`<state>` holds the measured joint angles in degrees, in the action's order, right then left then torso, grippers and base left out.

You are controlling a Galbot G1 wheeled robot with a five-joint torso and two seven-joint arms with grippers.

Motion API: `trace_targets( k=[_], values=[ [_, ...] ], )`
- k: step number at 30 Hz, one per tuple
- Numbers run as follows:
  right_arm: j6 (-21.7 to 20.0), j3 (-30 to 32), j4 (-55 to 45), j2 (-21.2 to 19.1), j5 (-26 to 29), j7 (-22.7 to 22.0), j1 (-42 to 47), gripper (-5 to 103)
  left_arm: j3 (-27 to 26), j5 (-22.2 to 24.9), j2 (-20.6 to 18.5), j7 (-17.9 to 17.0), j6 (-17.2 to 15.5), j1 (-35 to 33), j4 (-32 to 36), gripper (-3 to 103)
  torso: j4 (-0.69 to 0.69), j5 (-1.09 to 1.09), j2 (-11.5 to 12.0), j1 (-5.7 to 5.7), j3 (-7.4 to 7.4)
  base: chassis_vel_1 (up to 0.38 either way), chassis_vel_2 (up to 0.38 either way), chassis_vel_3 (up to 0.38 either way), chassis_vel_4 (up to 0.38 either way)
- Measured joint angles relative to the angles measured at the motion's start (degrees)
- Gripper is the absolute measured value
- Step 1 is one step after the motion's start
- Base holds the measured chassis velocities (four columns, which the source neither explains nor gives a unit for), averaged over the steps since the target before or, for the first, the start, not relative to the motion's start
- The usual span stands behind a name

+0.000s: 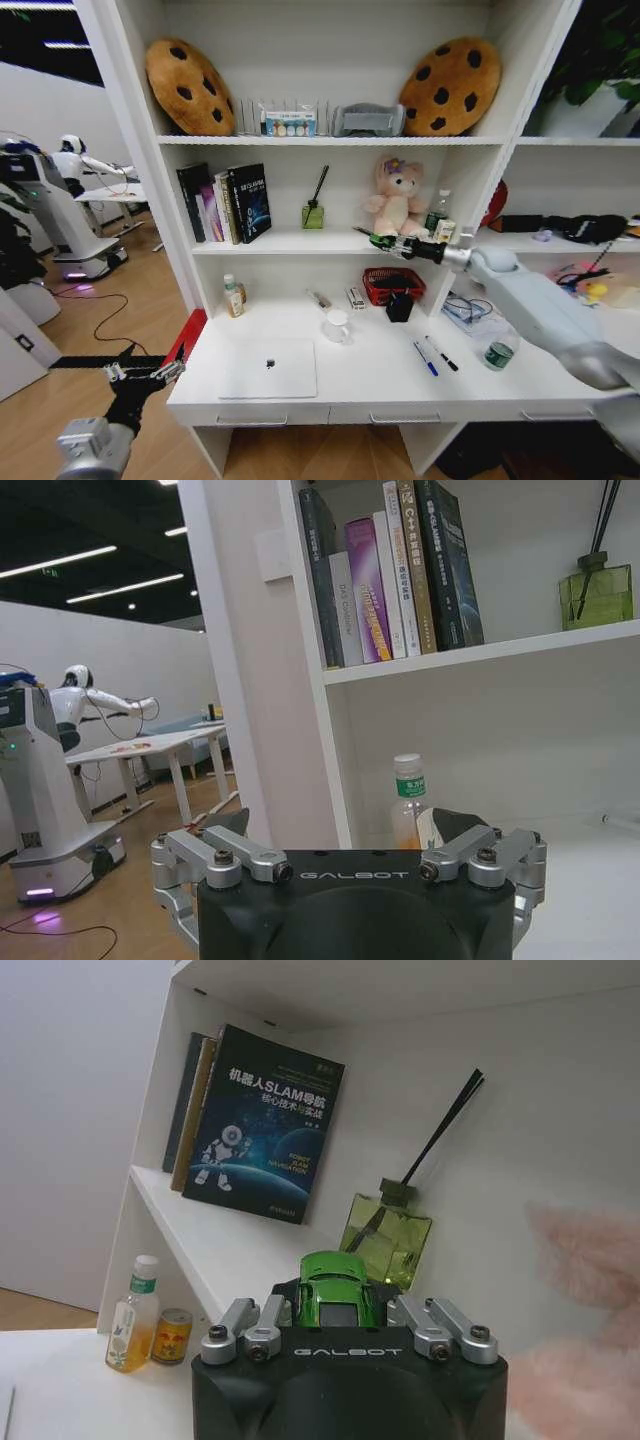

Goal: Organize the objects on the table.

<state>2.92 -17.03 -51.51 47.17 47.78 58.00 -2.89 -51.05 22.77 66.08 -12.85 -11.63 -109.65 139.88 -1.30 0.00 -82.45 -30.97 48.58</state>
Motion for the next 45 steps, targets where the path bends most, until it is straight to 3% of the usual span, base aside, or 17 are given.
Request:
trace_targets(
  k=[12,27,28,30,31,38,40,41,42,44,45],
  values=[
    [0.0,-9.8,16.9,12.2,-3.8,2.2,-11.7,36,0.0,0.0,0.0,0.0,0.0,0.0,0.0,100,-0.03,-0.01,0.0,0.01,-0.01,0.0,0.0,0.0,0.0],
    [0.2,-11.5,17.3,16.5,-5.4,-0.9,-11.0,37,0.0,0.0,0.0,0.0,0.0,0.0,0.0,100,-0.02,0.0,0.0,0.01,-0.02,0.0,0.0,0.0,0.0],
    [0.2,-11.6,17.3,16.5,-5.7,-1.8,-11.0,46,0.0,0.0,0.0,0.0,0.0,0.0,0.0,100,-0.02,0.0,0.0,0.02,-0.02,0.0,0.0,0.0,0.0],
    [0.3,-11.6,17.2,16.5,-5.7,-2.6,-10.9,46,0.0,0.0,0.0,0.0,0.0,0.0,0.0,100,-0.03,0.0,0.0,0.01,-0.02,0.0,0.0,0.0,0.0],
    [0.3,-11.6,16.8,16.3,-5.7,-3.2,-10.8,57,0.0,0.0,0.0,0.0,0.0,0.0,0.0,100,-0.03,0.0,0.0,0.02,-0.02,0.0,0.0,0.0,0.0],
    [0.1,-10.6,12.4,13.2,-4.4,-4.4,-9.8,78,0.0,0.0,0.0,0.0,0.0,0.0,0.0,100,-0.02,0.01,0.0,0.01,-0.01,0.0,0.0,0.0,0.0],
    [-1.4,-8.1,5.8,9.2,-2.2,-6.7,-8.3,84,0.0,0.0,0.0,0.0,0.0,0.0,0.0,100,-0.04,0.01,0.0,0.01,-0.02,0.0,0.0,0.0,0.0],
    [-1.3,-6.6,1.7,7.0,-1.5,-9.9,-7.0,88,0.0,0.0,0.0,0.0,0.0,0.0,0.0,100,-0.04,0.0,0.0,0.02,-0.03,0.0,0.0,0.0,0.0],
    [-1.3,-6.6,1.7,7.0,-1.5,-9.9,-7.0,88,0.0,0.0,0.0,0.0,0.0,0.0,0.0,100,-0.04,0.0,0.0,0.02,-0.03,0.0,0.0,0.0,0.0],
    [-1.5,-3.8,-6.3,2.7,0.4,-18.3,-3.4,97,0.0,0.0,0.0,0.0,0.0,0.0,0.0,100,-0.02,0.0,0.0,0.02,-0.02,0.0,0.0,0.0,0.0],
    [-2.9,-1.2,-13.4,-1.2,2.7,-25.4,0.3,99,0.0,0.0,0.0,0.0,0.0,0.0,0.0,100,0.01,0.03,0.0,0.02,-0.02,0.0,0.0,0.0,0.0]
  ],
)
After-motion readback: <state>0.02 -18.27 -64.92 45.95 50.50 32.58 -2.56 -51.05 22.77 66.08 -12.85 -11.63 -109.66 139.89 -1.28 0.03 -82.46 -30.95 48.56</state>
